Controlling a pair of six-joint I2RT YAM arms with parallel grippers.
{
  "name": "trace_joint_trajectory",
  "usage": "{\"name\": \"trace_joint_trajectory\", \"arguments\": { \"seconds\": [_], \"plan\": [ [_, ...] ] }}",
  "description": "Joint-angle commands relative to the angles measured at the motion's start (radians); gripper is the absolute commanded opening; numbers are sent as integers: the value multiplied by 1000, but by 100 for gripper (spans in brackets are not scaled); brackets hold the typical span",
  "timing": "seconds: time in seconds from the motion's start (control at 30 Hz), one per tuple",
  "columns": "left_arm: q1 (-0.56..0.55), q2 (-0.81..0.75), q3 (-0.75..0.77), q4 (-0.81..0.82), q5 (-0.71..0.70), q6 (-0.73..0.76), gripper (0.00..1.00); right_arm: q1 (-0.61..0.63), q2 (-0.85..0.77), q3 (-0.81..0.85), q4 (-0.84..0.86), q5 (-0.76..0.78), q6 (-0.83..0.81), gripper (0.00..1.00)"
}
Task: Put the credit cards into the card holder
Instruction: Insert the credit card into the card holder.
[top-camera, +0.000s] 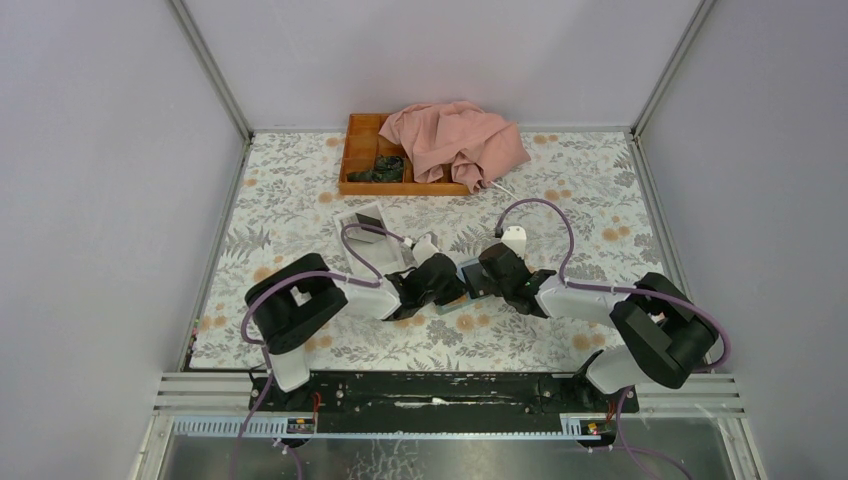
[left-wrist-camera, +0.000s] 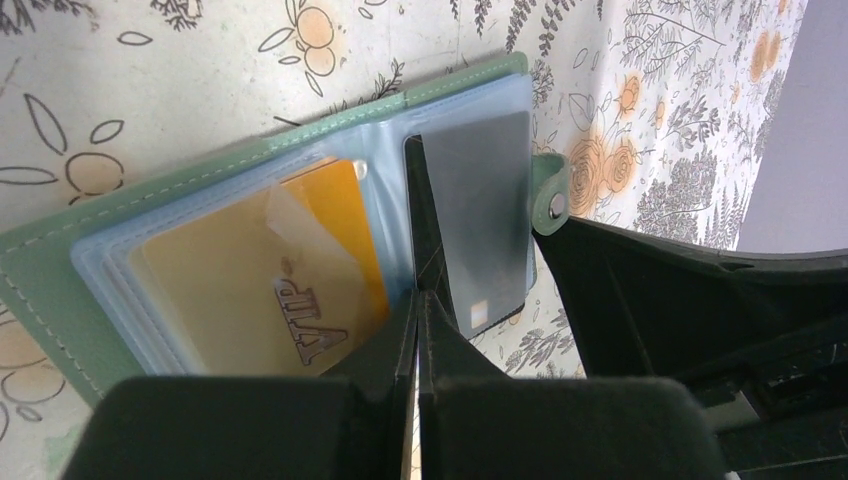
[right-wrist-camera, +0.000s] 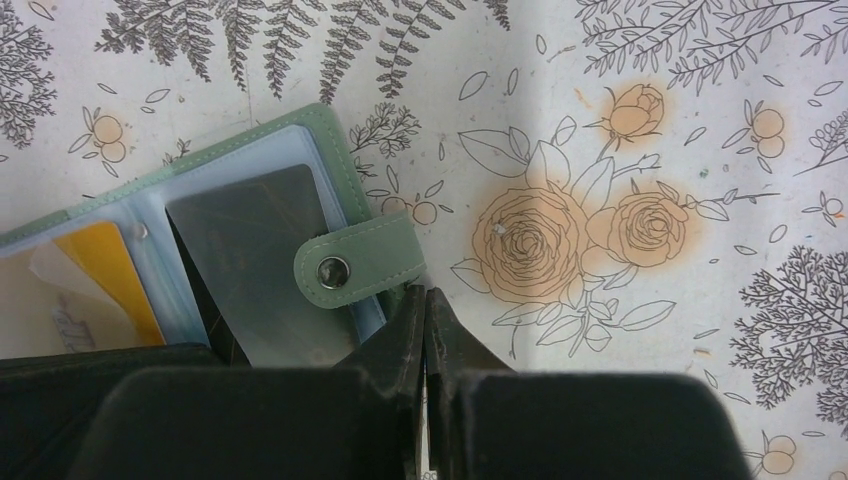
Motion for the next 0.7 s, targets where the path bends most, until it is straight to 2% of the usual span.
{"name": "trace_joint_trajectory", "arguments": {
  "seconds": [0.0,0.23,0.47,0.67],
  "plan": [
    [-15,-58,-12,-29,-46,26,0,2,22,-4,33,-39,27,0],
    [-15,-126,-42,19,-68,70,5,1,39,-1,36,-44,30,0],
    [-16,-132,-44,-17,-78,84,5,2,36,1,32,-46,29,0],
    [-25,-123,-21,-120,-105,126,0,2,35,3,33,-47,28,0]
  ]
}}
